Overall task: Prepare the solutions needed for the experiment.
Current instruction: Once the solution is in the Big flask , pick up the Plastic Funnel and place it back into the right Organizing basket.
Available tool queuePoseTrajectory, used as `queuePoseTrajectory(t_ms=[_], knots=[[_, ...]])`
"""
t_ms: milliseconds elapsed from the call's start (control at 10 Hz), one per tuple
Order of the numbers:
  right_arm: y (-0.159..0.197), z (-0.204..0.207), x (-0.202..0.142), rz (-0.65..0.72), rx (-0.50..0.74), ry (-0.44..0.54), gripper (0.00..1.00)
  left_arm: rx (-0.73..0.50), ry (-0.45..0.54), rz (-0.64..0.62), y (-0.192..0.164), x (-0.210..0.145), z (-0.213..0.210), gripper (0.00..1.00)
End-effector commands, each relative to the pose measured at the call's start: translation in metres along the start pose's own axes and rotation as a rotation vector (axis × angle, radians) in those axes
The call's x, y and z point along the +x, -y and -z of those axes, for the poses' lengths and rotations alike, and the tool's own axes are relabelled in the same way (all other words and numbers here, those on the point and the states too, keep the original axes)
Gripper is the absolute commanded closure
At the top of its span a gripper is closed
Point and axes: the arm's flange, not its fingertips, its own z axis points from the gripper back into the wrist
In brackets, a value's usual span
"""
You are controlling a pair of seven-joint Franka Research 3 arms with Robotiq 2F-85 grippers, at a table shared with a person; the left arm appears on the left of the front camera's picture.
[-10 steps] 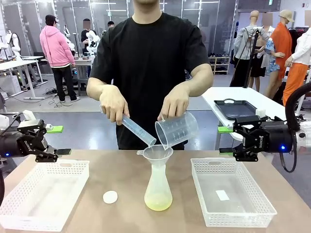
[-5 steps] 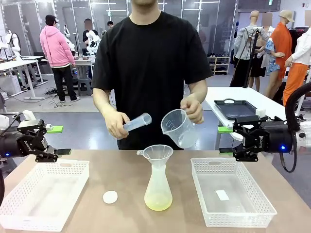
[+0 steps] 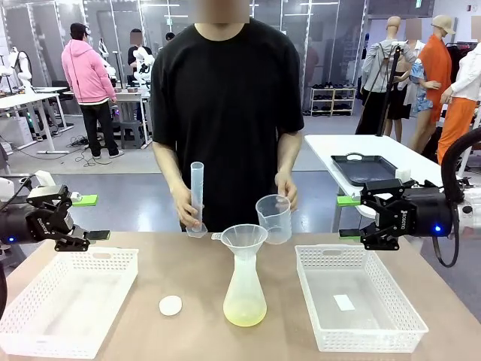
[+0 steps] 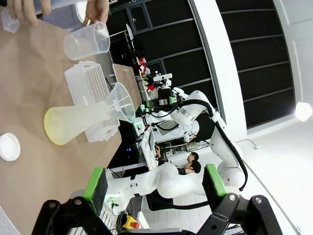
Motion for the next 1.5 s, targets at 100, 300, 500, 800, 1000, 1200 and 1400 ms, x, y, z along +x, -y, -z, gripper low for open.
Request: queuePoseTrajectory(t_ms=[100, 300, 500, 800, 1000, 1200, 1400], knots=[[-0.0015, -0.0012, -0.0014, -0.006, -0.005, -0.007, 0.20, -0.011, -0.009, -0.003, 0.0023, -0.0004, -0.0007, 0.00], [-0.0015, -0.0012, -0.0014, -0.006, -0.005, -0.007, 0.20, -0.011, -0.009, -0.003, 0.0023, -0.0004, -0.0007, 0.00], [-0.0015, -0.0012, -0.0014, -0.006, -0.005, -0.007, 0.20, -0.011, -0.009, -0.003, 0.0023, -0.0004, -0.0007, 0.00], [-0.0015, -0.0012, -0.0014, -0.006, -0.005, -0.007, 0.20, -0.011, -0.009, -0.003, 0.0023, -0.0004, -0.0007, 0.00], [-0.0015, -0.0012, -0.0014, -0.006, -0.005, -0.007, 0.20, -0.011, -0.009, -0.003, 0.0023, -0.0004, -0.0007, 0.00], [-0.0015, -0.0012, -0.0014, -0.006, -0.005, -0.007, 0.20, -0.011, -0.009, -0.003, 0.0023, -0.0004, -0.0007, 0.00], [0.0000, 0.0000, 0.0000, 0.000, 0.000, 0.000, 0.20, -0.011, -0.009, -0.003, 0.0023, -0.0004, -0.0007, 0.00]])
